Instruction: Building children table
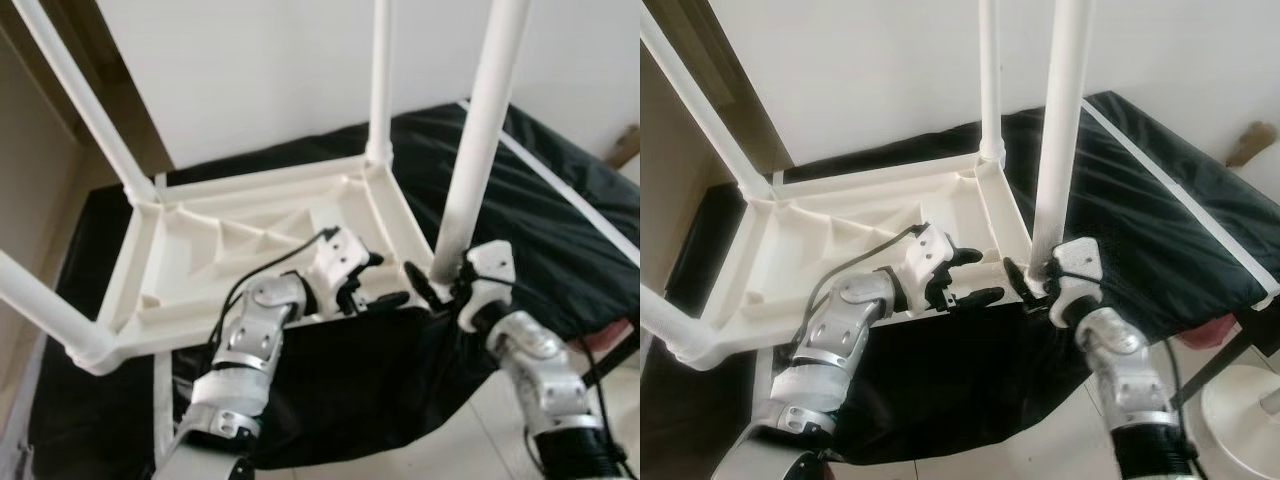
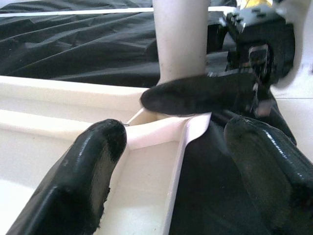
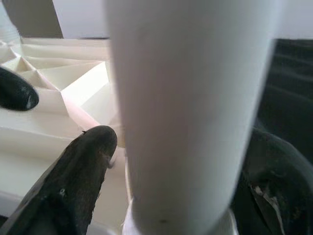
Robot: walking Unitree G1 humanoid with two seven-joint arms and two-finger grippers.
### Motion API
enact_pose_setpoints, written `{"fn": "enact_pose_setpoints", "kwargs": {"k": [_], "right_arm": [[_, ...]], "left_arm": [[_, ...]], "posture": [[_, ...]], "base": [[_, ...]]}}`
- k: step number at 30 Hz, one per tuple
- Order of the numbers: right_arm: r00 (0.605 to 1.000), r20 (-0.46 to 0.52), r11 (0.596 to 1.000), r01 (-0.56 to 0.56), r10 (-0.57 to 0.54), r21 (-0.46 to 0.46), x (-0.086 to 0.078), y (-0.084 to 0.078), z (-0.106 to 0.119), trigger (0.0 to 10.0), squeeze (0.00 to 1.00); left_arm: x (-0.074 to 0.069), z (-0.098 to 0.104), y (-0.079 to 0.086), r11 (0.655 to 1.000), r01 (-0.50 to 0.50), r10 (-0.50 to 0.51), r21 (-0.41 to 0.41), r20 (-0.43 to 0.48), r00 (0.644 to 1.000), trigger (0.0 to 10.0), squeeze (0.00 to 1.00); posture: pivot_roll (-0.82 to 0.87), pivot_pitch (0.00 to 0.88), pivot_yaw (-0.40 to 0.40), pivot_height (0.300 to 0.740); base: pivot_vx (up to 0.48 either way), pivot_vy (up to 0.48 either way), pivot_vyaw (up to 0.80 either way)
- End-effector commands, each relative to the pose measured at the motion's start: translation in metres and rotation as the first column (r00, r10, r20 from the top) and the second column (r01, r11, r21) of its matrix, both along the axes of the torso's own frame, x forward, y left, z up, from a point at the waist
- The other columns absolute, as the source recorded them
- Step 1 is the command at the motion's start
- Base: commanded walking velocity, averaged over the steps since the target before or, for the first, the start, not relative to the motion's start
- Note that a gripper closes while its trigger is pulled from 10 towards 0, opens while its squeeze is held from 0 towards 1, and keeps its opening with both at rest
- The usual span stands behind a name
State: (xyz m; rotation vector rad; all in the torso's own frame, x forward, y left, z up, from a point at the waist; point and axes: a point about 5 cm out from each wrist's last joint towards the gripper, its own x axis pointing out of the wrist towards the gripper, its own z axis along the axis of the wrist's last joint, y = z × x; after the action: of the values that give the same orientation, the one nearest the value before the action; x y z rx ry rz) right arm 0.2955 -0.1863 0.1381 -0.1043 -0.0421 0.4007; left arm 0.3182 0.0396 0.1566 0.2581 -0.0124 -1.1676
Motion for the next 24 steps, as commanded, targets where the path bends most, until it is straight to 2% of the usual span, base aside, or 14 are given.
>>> {"fn": "enact_pose_setpoints", "kwargs": {"k": [1, 4, 9, 10, 14, 15, 24], "right_arm": [[0.995, -0.017, 0.995, -0.095, 0.095, -0.021, 0.005, 0.005, 0.001, 10.0, 0.00], [0.983, -0.042, 0.981, -0.180, 0.178, -0.076, 0.014, 0.004, 0.005, 10.0, 0.00], [0.975, -0.052, 0.969, -0.221, 0.216, -0.112, 0.024, 0.002, 0.008, 10.0, 0.00], [0.970, -0.060, 0.963, -0.241, 0.236, -0.122, 0.026, 0.001, 0.009, 1.5, 0.00], [0.966, -0.067, 0.959, -0.255, 0.249, -0.126, 0.027, 0.001, 0.009, 1.5, 0.00], [0.963, -0.078, 0.955, -0.266, 0.257, -0.131, 0.028, 0.000, 0.008, 0.0, 0.00], [0.962, -0.137, 0.957, -0.256, 0.238, -0.133, 0.019, -0.014, -0.004, 0.0, 0.00]], "left_arm": [[0.014, 0.004, 0.009, 0.964, -0.264, 0.265, -0.035, 0.053, 0.963, 10.0, 0.00], [0.015, 0.006, 0.010, 0.964, -0.265, 0.267, -0.038, 0.055, 0.962, 10.0, 0.00], [0.016, 0.007, 0.010, 0.963, -0.267, 0.269, -0.040, 0.057, 0.961, 10.0, 0.00], [0.016, 0.007, 0.010, 0.962, -0.268, 0.270, -0.042, 0.059, 0.961, 10.0, 0.00], [0.016, 0.007, 0.010, 0.962, -0.269, 0.271, -0.043, 0.060, 0.961, 10.0, 0.00], [0.016, 0.008, 0.011, 0.962, -0.271, 0.273, -0.045, 0.061, 0.960, 10.0, 0.00], [0.016, 0.009, 0.012, 0.960, -0.275, 0.278, -0.049, 0.061, 0.959, 10.0, 0.00]], "posture": [[-0.10, 0.000, 0.108, 0.740], [-0.10, 0.000, 0.107, 0.740], [-0.09, 0.000, 0.106, 0.740], [-0.09, 0.000, 0.104, 0.740], [-0.08, 0.000, 0.103, 0.740], [-0.08, 0.000, 0.102, 0.740], [-0.09, 0.000, 0.102, 0.740]], "base": [[0.000, 0.000, 0.00], [0.000, 0.000, 0.00], [0.000, 0.000, 0.00], [0.000, 0.000, 0.00], [0.000, 0.000, 0.00], [0.000, 0.000, 0.00], [0.000, 0.000, 0.00]]}}
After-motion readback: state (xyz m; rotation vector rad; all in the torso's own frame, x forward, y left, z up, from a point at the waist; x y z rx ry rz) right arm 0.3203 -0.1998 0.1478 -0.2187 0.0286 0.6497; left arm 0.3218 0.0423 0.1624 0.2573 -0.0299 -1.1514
